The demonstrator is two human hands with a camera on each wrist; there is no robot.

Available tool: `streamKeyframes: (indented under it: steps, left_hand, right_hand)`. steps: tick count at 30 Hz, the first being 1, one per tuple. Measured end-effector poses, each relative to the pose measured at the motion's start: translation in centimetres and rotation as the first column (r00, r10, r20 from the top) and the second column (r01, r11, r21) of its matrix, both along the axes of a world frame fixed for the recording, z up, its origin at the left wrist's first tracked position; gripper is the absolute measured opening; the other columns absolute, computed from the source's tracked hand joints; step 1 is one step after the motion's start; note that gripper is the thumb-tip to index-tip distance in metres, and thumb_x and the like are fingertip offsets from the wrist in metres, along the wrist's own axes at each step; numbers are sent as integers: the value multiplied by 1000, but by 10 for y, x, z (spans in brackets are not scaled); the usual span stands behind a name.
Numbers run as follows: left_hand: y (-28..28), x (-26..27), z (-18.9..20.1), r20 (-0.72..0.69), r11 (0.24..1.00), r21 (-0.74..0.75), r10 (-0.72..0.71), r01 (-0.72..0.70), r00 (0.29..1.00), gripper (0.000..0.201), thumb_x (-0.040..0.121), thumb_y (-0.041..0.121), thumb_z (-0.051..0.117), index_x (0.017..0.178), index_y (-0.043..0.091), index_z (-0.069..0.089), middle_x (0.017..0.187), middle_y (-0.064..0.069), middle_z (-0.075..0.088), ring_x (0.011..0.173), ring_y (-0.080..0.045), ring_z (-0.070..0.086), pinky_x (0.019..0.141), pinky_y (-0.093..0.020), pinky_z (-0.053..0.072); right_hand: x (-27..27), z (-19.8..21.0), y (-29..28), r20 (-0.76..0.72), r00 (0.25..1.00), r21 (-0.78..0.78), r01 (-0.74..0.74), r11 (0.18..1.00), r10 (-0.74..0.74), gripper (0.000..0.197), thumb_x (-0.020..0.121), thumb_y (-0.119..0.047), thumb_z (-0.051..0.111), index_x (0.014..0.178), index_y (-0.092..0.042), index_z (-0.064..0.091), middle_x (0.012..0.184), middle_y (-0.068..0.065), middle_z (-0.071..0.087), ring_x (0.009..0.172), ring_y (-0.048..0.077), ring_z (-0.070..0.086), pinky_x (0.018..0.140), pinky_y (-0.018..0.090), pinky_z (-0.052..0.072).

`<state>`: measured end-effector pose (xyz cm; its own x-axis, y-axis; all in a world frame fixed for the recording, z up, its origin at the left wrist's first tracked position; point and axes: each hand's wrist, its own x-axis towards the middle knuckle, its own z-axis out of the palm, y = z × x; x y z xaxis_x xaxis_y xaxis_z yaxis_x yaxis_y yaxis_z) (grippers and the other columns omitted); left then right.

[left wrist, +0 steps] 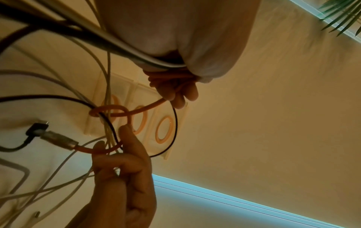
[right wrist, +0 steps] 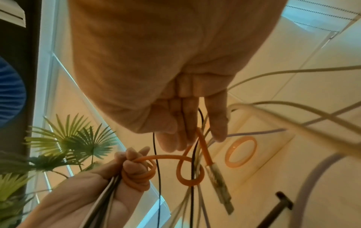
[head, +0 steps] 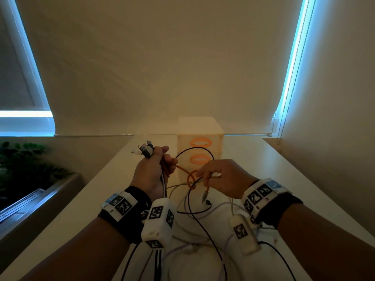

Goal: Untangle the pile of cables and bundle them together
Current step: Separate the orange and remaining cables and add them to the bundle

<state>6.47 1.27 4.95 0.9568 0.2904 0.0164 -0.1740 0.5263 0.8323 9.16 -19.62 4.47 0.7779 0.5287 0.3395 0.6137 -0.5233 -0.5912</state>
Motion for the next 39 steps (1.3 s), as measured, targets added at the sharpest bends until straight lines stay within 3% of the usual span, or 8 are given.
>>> streamKeyframes:
  steps: [5, 9, 13, 17, 23, 31, 35, 39]
  left_hand:
    - [-6, -5, 9, 43, 996, 59, -65, 63, 997, 38, 111, 28, 39, 127, -1, 58, 70, -3, 56, 66, -19, 64, 64, -30, 48]
    - [-11, -10, 15, 72, 990, 100, -108, 101, 991, 39, 111, 29, 38, 128, 0, 59, 70, -2, 56, 65, -17, 64, 64, -29, 48]
    - [-7, -13, 18, 87, 992, 96, -92, 84, 992, 40, 111, 29, 39, 130, 0, 58, 70, -2, 56, 68, -17, 64, 66, -29, 49]
    - [1, -12, 18, 86, 995, 91, -58, 50, 995, 41, 111, 29, 40, 132, -1, 57, 70, -2, 57, 70, -18, 64, 67, -29, 50]
    - [-2, -14, 15, 75, 992, 116, -50, 41, 996, 39, 111, 28, 40, 130, -1, 59, 69, -2, 57, 68, -17, 64, 65, -28, 50]
    - [-3, -13, 9, 59, 993, 109, -47, 41, 997, 38, 111, 27, 40, 130, -1, 57, 67, -2, 57, 67, -18, 65, 63, -28, 52]
    - [2, -14, 9, 61, 993, 111, -39, 32, 997, 36, 111, 27, 41, 128, 1, 59, 68, -1, 58, 69, -17, 64, 67, -29, 50]
    - [7, -14, 8, 56, 993, 117, -18, 11, 998, 37, 111, 28, 41, 129, 1, 59, 68, -1, 57, 69, -18, 63, 68, -30, 49]
  right_hand:
    - [7, -4, 0, 221, 975, 150, -5, 989, -28, 45, 79, 3, 68, 106, -32, 63, 115, -12, 55, 104, 8, 58, 85, 24, 54]
    - [7, -11, 6, 168, 982, -172, 117, 978, -88, 44, 86, -18, 71, 127, -27, 60, 124, -7, 58, 112, 11, 55, 97, 31, 50]
    - [-1, -10, 9, 26, 993, -124, 121, 985, -118, 46, 90, -39, 66, 134, -31, 54, 122, -10, 59, 108, 7, 55, 92, 25, 45]
    - [2, -4, 7, -83, 987, -117, 128, 985, -138, 28, 102, -32, 45, 119, -24, 66, 114, -3, 64, 105, 15, 58, 91, 30, 46]
    - [10, -8, 10, -62, 988, -110, 135, 985, -142, 18, 92, -39, 62, 99, -29, 76, 98, -10, 63, 96, 10, 60, 93, 36, 51]
    - [6, 11, 22, -398, 914, 129, 135, 982, -74, 9, 94, -25, 56, 92, -17, 58, 80, 0, 58, 69, 14, 51, 67, 31, 41]
    - [12, -8, 18, -119, 964, -212, 208, 955, -236, 19, 82, -23, 69, 93, -28, 54, 106, -3, 57, 96, 17, 57, 83, 32, 51]
    - [14, -12, 19, -21, 920, -101, 388, 916, -392, 27, 97, -40, 53, 80, -20, 58, 85, -2, 62, 81, 18, 58, 68, 28, 41]
